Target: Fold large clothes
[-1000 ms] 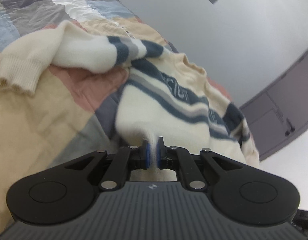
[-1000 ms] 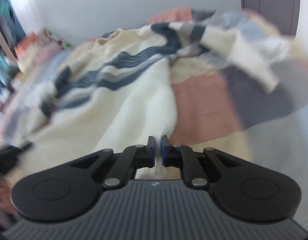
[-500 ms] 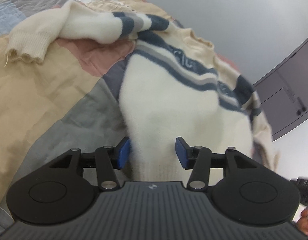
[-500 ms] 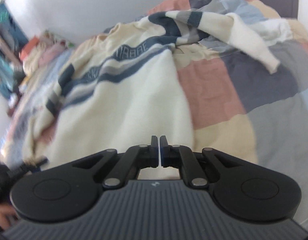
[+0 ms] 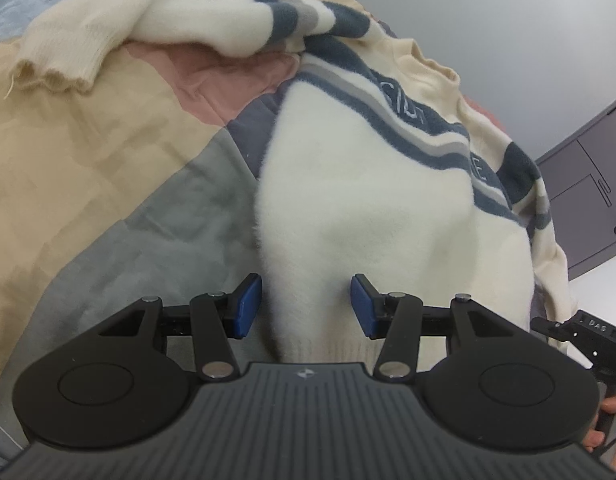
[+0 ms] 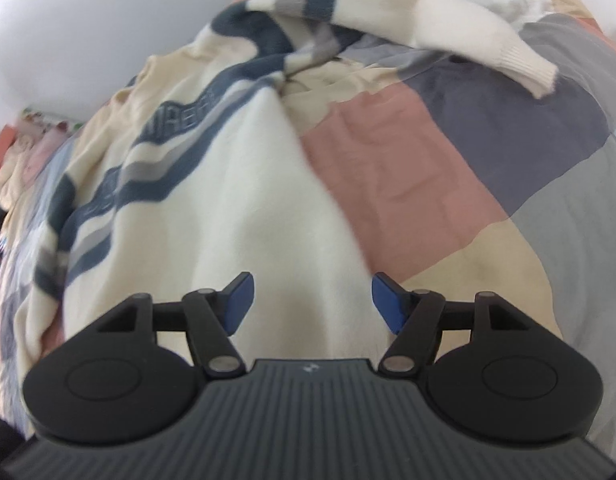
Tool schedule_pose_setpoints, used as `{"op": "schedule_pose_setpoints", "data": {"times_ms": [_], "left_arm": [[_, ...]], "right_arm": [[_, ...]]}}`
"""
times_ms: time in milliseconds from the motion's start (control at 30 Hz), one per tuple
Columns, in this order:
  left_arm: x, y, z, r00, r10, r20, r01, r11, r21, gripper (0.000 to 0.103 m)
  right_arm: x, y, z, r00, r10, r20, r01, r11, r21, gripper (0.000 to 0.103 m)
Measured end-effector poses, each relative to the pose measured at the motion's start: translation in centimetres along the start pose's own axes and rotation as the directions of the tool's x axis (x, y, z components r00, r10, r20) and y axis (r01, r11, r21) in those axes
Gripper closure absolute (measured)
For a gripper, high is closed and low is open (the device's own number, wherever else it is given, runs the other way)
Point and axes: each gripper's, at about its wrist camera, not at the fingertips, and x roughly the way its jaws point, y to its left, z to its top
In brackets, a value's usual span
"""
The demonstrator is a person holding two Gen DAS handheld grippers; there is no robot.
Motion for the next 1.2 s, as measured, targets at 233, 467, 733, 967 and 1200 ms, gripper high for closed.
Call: {"op": "schedule_pose_setpoints", "data": {"times_ms": [233, 467, 733, 967, 1200], "left_arm": [[0.1, 0.1, 0.1, 1.000, -0.029, 0.002, 0.029, 1.000, -0.012, 0.050], [-0.1, -0.4, -0.1, 0.997, -0.072, 0.007, 0.072, 0.997, 0.000, 0.088], [-6.6, -1.3, -0.8, 0.986, -0.119, 0.117, 0.119, 0.993, 0.005, 0.096], [-8.0, -1.4, -2.7, 0.995, -0.054, 0.084, 0.050, 0.998, 0.050, 0.096], [-9.7, -1.7, -2.4, 0.992, -0.038, 0.122, 0.027, 0.996, 0.091, 0.054]], "right_arm": [[3.3, -0.2, -0.5, 0.998, -0.017, -0.062, 0.020, 0.998, 0.051, 0.036], [1.2, 0.5, -1.0, 0.994, 0.087, -0.058, -0.086, 0.996, 0.017, 0.085], [-6.3, -0.1, -0.1, 0.987, 0.154, 0.038, -0.150, 0.984, -0.099, 0.090], [-7.8, -1.8, -0.5, 0.991, 0.129, -0.043, -0.133, 0.986, -0.099, 0.090], [-8.8, -2.3, -0.5, 0.993, 0.118, -0.029, -0.120, 0.989, -0.089, 0.087]]}}
